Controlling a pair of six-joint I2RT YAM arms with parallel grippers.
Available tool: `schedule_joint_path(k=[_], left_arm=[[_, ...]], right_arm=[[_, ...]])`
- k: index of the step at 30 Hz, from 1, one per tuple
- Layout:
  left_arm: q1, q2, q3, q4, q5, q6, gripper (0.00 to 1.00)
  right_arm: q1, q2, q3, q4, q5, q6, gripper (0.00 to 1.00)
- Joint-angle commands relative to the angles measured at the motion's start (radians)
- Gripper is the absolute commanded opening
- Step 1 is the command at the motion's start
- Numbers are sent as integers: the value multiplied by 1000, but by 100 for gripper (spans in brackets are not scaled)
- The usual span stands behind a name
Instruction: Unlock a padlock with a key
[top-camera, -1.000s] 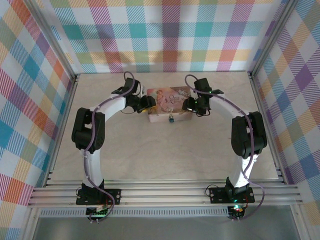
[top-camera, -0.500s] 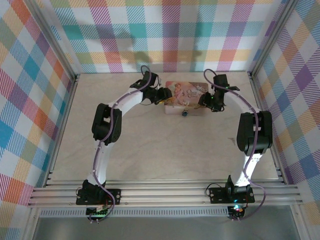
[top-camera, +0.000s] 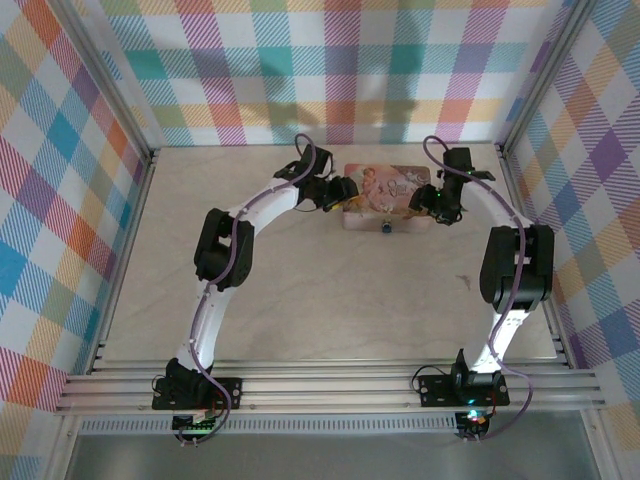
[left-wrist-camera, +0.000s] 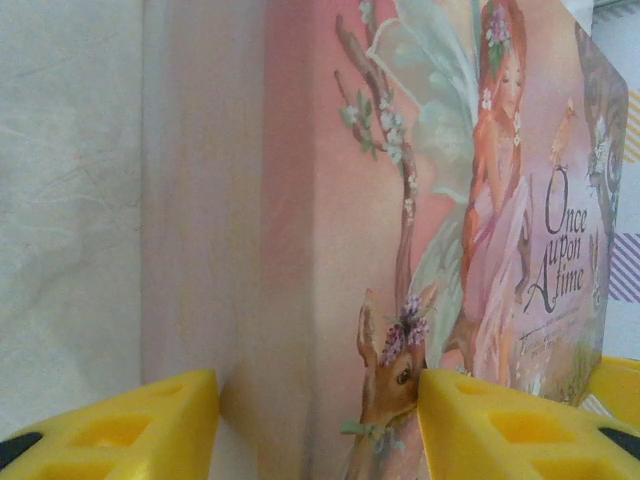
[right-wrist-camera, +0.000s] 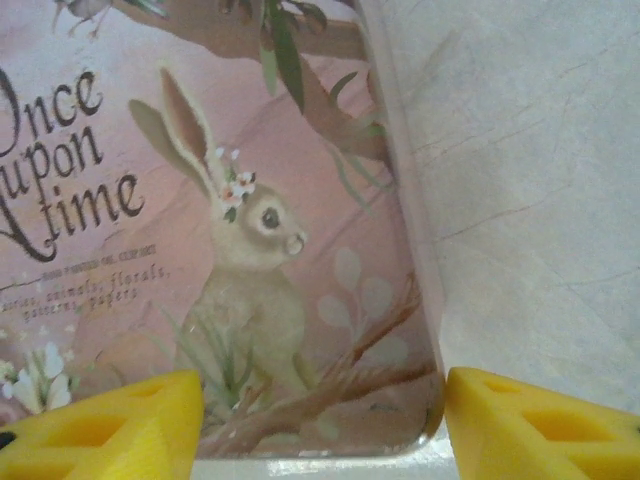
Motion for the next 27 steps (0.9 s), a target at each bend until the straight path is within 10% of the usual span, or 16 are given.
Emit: schedule_joint_path(k=[1,16,27], left_arm=[[-27,-30,-39,-46,-15,-8,56],[38,-249,-245,-118,-138,167,67],[77,-481,-633,4,-148,190,68]], right_arm=[[-3,-89,14,-39,10,-12,67],[-52,-371,-225,-154,208,98,72],[-266,-466,-471,-133,167,228,65]])
